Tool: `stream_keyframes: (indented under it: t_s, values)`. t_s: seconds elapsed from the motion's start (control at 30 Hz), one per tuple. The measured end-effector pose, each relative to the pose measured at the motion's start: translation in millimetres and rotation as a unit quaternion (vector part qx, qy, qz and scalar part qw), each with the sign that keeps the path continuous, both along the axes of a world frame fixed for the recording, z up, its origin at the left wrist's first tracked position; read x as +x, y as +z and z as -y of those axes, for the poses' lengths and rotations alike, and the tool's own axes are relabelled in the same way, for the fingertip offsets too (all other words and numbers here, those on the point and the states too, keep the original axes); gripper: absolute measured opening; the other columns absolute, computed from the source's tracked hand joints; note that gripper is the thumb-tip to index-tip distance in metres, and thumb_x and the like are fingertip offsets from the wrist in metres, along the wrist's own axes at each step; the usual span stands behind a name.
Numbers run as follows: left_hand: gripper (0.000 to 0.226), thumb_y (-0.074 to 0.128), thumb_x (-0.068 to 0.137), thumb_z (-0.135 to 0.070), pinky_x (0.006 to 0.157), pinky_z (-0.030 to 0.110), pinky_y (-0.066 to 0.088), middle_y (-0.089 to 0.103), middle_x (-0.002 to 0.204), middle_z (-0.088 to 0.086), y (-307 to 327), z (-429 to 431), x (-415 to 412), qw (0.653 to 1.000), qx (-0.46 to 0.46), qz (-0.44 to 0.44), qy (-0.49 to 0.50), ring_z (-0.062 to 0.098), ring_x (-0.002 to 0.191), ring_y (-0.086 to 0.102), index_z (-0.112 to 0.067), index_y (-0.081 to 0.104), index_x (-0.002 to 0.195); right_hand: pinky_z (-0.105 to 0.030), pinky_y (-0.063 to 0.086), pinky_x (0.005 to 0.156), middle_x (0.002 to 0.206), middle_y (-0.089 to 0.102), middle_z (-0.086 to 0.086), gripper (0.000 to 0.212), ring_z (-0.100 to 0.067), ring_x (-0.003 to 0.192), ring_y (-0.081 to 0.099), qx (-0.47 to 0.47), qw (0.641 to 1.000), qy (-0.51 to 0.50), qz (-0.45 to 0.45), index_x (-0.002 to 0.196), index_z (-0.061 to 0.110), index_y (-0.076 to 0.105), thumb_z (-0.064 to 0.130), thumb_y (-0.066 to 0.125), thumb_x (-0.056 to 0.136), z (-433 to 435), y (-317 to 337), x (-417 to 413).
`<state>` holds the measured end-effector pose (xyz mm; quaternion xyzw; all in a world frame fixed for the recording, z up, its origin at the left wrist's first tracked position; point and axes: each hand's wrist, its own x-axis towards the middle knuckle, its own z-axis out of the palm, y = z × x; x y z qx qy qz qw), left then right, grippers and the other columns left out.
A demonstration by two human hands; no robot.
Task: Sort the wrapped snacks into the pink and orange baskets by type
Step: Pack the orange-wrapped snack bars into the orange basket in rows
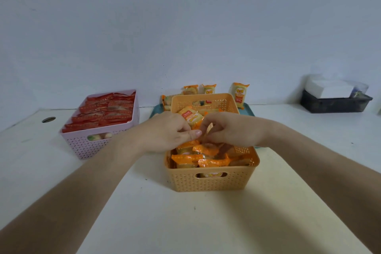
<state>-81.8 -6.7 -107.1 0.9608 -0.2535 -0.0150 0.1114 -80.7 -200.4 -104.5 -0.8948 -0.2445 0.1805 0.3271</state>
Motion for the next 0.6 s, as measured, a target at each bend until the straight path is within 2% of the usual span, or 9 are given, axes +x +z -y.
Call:
stream_keyframes:
  t_s: [0.07,0.1,0.17,0.2,0.27,0.33,0.4,0.5,0.6]
  values:
    - [0.043,0.052,0.089,-0.056,0.063,0.037,0.050,0.063,0.060,-0.005,4.6,1.8,1.3,1.000,-0.014,0.009,0.020,0.011,0.059,0.058,-0.026,0.065,0.062,-0.035,0.059,0.075,0.095,0.069,-0.002,0.010,-0.024,0.087,0.069,-0.018,0.997,-0.023,0.065,0.100,0.020,0.058,0.016,0.060,0.092,4.7,3.6,3.4]
    - [0.036,0.056,0.087,-0.055,0.068,0.037,0.054,0.069,0.068,-0.007,6.6,1.9,2.7,0.999,-0.015,0.018,0.030,0.009,0.065,0.062,-0.027,0.072,0.071,-0.032,0.057,0.074,0.092,0.066,0.003,0.009,-0.021,0.088,0.067,-0.075,0.985,-0.042,0.150,0.095,0.022,0.058,0.015,0.062,0.090,8.4,6.3,6.5]
    - [0.030,0.064,0.083,-0.053,0.072,0.034,0.055,0.072,0.079,-0.009,8.4,3.3,2.8,0.998,-0.019,0.040,0.044,0.008,0.076,0.065,-0.026,0.075,0.083,-0.035,0.052,0.077,0.096,0.062,0.006,0.011,-0.018,0.096,0.060,-0.222,0.922,-0.068,0.309,0.096,0.024,0.057,0.026,0.062,0.086,14.0,7.4,12.0]
    - [0.026,0.068,0.081,-0.050,0.071,0.031,0.054,0.070,0.079,-0.011,7.1,4.1,3.0,0.997,-0.028,0.051,0.048,0.006,0.077,0.063,-0.025,0.073,0.084,-0.038,0.050,0.082,0.102,0.062,0.005,0.021,-0.019,0.100,0.057,-0.283,0.896,-0.062,0.336,0.101,0.024,0.057,0.036,0.062,0.086,15.0,5.5,12.7]
    - [0.019,0.074,0.079,-0.042,0.066,0.023,0.048,0.061,0.078,-0.015,3.4,6.1,2.4,0.996,-0.050,0.058,0.048,0.005,0.079,0.060,-0.028,0.066,0.088,-0.044,0.042,0.094,0.114,0.061,0.006,0.045,-0.021,0.111,0.052,-0.366,0.876,-0.037,0.313,0.114,0.026,0.051,0.056,0.062,0.082,12.7,-2.4,13.4]
    - [0.033,0.076,0.079,-0.035,0.065,0.019,0.041,0.053,0.082,-0.018,0.5,7.9,1.9,0.997,-0.056,0.028,0.040,0.003,0.078,0.054,-0.034,0.059,0.108,-0.051,0.031,0.100,0.117,0.059,0.006,0.057,-0.021,0.117,0.046,-0.398,0.874,-0.020,0.278,0.121,0.028,0.048,0.063,0.062,0.079,8.7,-9.4,14.7]
    - [0.043,0.073,0.083,-0.032,0.072,0.019,0.038,0.054,0.091,-0.020,1.9,9.0,1.8,0.999,-0.027,0.010,0.027,0.002,0.082,0.051,-0.032,0.059,0.123,-0.054,0.028,0.102,0.116,0.057,0.006,0.047,-0.021,0.117,0.044,-0.389,0.883,-0.022,0.261,0.119,0.028,0.049,0.054,0.064,0.082,6.1,-9.9,16.8]
    - [0.034,0.069,0.087,-0.028,0.080,0.021,0.040,0.060,0.107,-0.013,4.4,10.4,2.6,1.000,-0.008,-0.002,0.015,0.004,0.095,0.051,-0.031,0.064,0.120,-0.054,0.030,0.102,0.108,0.055,0.005,0.023,-0.022,0.115,0.043,-0.370,0.890,-0.027,0.264,0.112,0.025,0.057,0.025,0.061,0.089,5.2,-5.4,16.2]
    - [0.030,0.065,0.089,-0.020,0.082,0.022,0.042,0.057,0.106,-0.014,3.3,10.7,3.9,0.999,-0.032,-0.010,0.020,0.007,0.103,0.053,-0.033,0.062,0.116,-0.052,0.033,0.100,0.103,0.048,0.006,0.028,-0.017,0.112,0.042,-0.363,0.892,-0.007,0.269,0.113,0.025,0.059,0.014,0.059,0.087,9.0,0.7,7.0]
